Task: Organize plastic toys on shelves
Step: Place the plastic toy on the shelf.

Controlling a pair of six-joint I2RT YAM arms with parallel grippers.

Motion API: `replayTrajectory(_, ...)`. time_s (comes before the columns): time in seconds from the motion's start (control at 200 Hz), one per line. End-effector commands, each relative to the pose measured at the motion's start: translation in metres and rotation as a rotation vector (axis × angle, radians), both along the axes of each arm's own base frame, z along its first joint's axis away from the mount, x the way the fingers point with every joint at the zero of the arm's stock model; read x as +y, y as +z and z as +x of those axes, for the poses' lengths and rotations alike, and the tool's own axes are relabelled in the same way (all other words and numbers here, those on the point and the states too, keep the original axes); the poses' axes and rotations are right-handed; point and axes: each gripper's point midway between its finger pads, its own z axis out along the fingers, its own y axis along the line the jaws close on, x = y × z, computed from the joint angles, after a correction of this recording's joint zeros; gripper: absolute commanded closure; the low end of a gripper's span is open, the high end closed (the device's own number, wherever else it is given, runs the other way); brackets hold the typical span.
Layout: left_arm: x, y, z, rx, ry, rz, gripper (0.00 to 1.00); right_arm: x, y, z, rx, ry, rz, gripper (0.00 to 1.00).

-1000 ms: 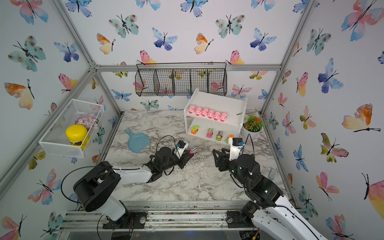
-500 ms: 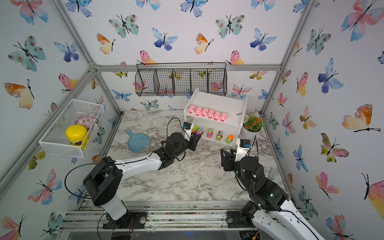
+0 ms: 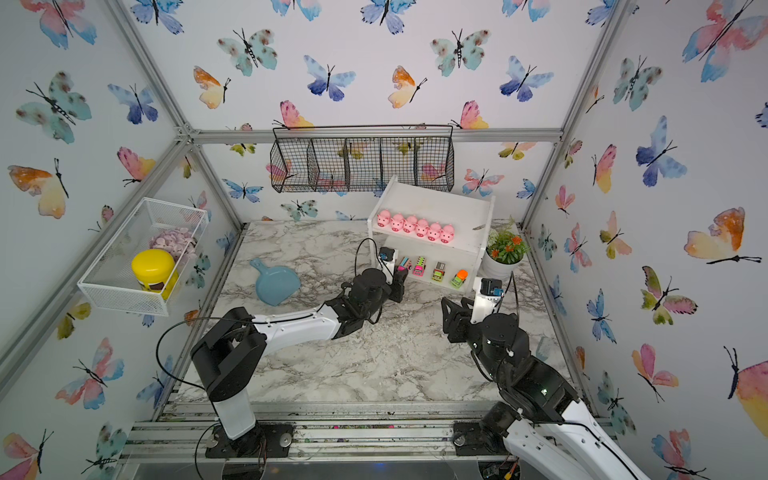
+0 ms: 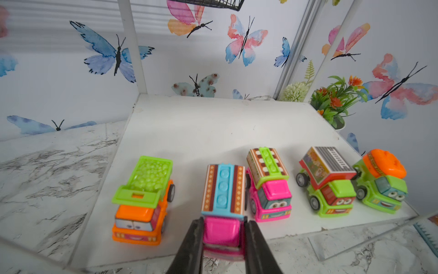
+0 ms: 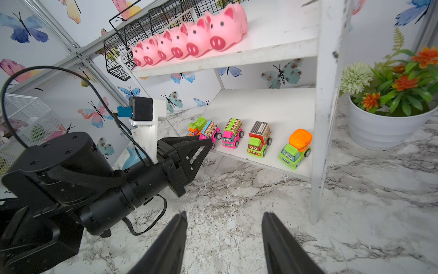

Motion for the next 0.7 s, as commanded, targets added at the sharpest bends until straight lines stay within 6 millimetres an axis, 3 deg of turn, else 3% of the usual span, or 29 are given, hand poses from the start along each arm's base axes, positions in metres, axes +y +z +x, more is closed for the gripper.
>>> replayTrajectory(0.0, 0.003, 0.002, 0.012, -0.023, 0.066, 0.018, 0.76, -0.006, 0.000, -0.001, 0.005, -0.020, 0.006, 0.44)
replayTrajectory(0.345, -0.007, -0.007, 0.018, -0.014, 0.101, 0.059, 0.73, -0.006, -0.002, -0.002, 0.008, -0.018, 0.013, 0.44)
replayTrajectory(0.541, -0.010, -0.009, 0.014, -0.007, 0.081, 0.061, 0.60, -0.005, -0.002, -0.002, 0.009, -0.018, 0.011, 0.44)
replayTrajectory(0.696, -0.008, -0.007, 0.010, -0.008, 0.074, 0.050, 0.58, -0.005, -0.004, -0.002, 0.010, -0.018, 0.012, 0.44)
